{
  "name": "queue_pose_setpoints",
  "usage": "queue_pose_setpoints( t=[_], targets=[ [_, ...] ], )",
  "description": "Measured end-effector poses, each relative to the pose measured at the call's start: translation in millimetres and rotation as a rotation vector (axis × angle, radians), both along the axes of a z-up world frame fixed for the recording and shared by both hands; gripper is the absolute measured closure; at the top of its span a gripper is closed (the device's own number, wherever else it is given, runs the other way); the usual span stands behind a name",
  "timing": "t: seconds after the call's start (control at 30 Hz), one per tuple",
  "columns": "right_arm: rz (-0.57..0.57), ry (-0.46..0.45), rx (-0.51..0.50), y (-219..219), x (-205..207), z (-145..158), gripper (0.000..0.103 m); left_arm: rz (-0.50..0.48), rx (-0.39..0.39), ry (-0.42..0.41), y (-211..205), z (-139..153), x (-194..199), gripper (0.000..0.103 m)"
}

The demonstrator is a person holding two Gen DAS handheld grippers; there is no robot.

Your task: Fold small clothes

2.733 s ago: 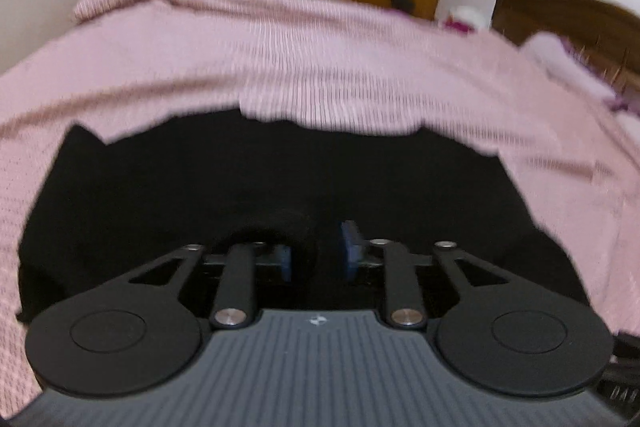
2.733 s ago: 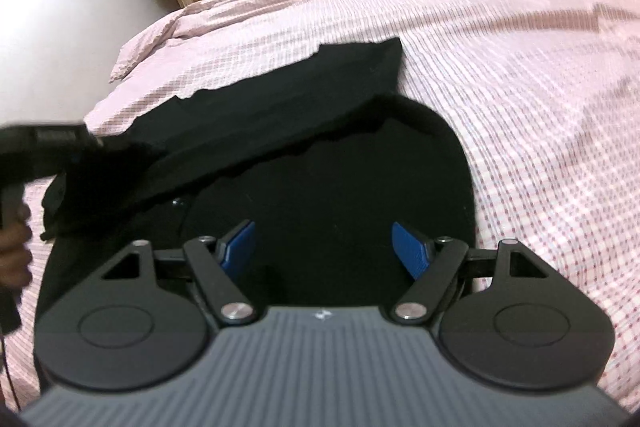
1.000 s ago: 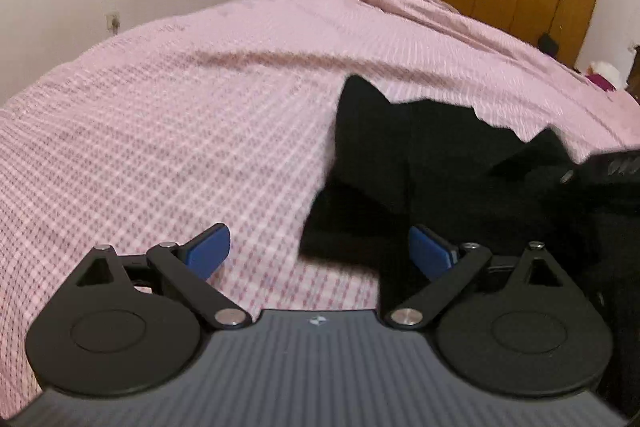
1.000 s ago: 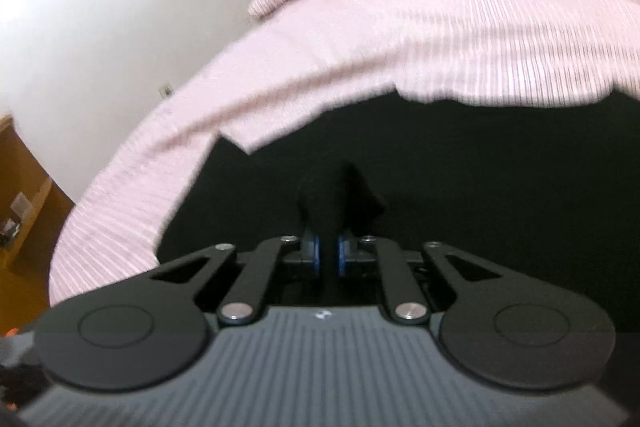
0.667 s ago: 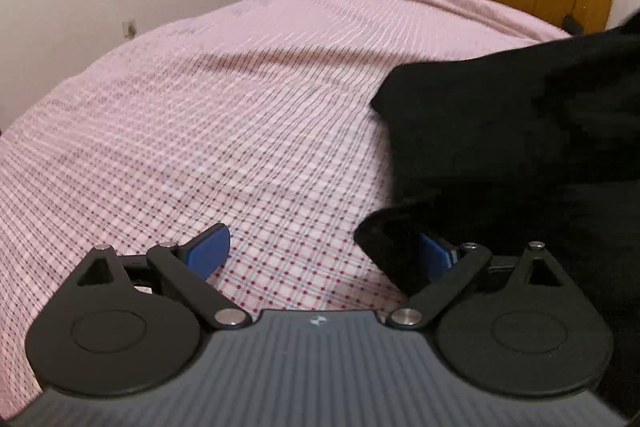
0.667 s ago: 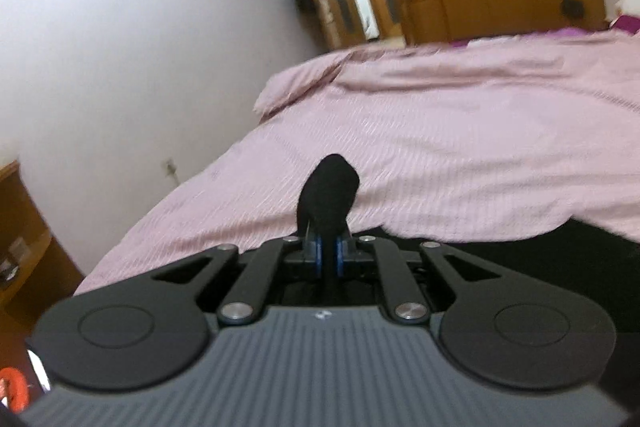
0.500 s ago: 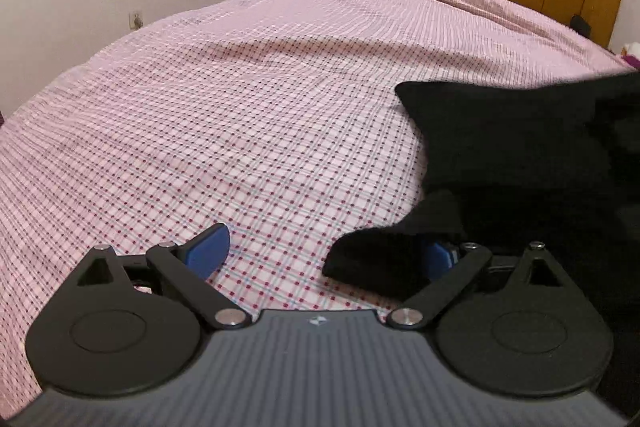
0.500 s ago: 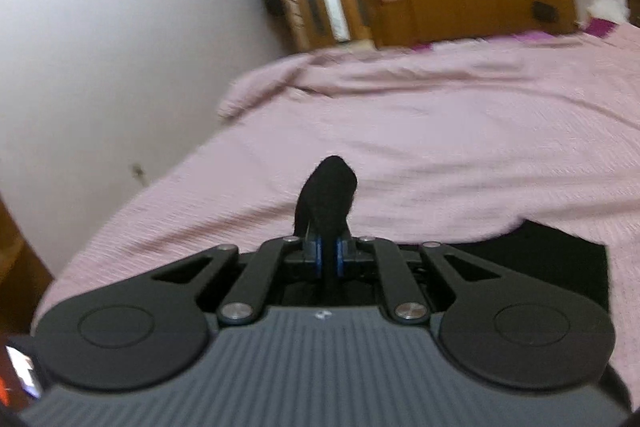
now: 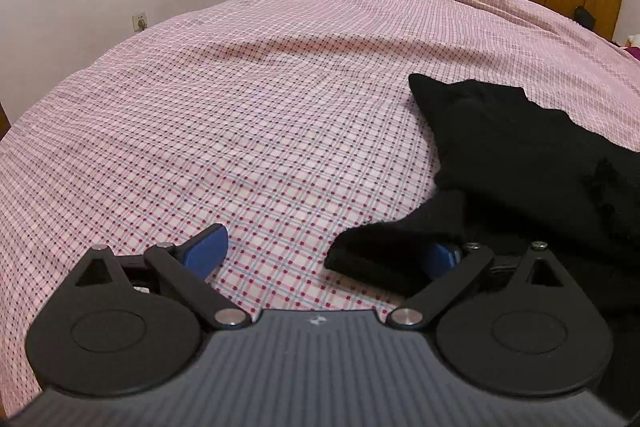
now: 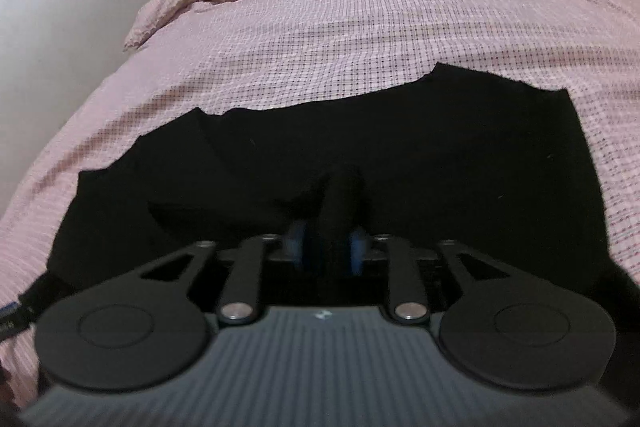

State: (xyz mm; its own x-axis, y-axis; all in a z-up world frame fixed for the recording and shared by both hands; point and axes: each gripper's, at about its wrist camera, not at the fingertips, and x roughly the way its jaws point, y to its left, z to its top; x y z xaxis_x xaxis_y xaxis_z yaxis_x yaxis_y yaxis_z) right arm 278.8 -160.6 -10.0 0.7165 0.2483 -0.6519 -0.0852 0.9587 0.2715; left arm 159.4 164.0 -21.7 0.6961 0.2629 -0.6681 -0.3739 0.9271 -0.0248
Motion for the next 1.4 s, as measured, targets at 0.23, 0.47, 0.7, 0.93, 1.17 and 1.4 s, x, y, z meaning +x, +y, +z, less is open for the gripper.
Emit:
queue_pose_setpoints(
  t=[0.23,0.47,0.7,0.93,1.17,1.4],
  targets=[
    [0.033,-0.101,-0.088,6.2,-21.0,31.6,0.050,0.000,-0.018,-0.004,-0.7,6.3,-10.0,0.003],
    [0.229,-0.135,-0.090,57.2,-29.9,38.4,0.050,-0.006,-0.013,-0.011,-4.6,14.2,-21.1,0.003],
    [0.285,-0.084,-0.137,97.6,-20.2,9.0,0.051,-0.007,-0.014,-0.007,-3.4,14.8,-24.6,0.003],
    [0.238,-0.144,-0.136,85.4,-21.2,13.9,0.089,-0.006,0.005,-0.003,-6.0,14.1,-24.4,0.003],
    [0.133,-0.259,-0.118,35.4,-39.6,47.6,0.090,-0.026,0.016,-0.036,-12.5,27.2,-28.3,0.003],
    [-0.036,-0.300,-0.105,-40.3,-60.2,59.0,0.090,-0.071,0.030,-0.070,-26.8,43.0,-23.3,0.003]
  ],
)
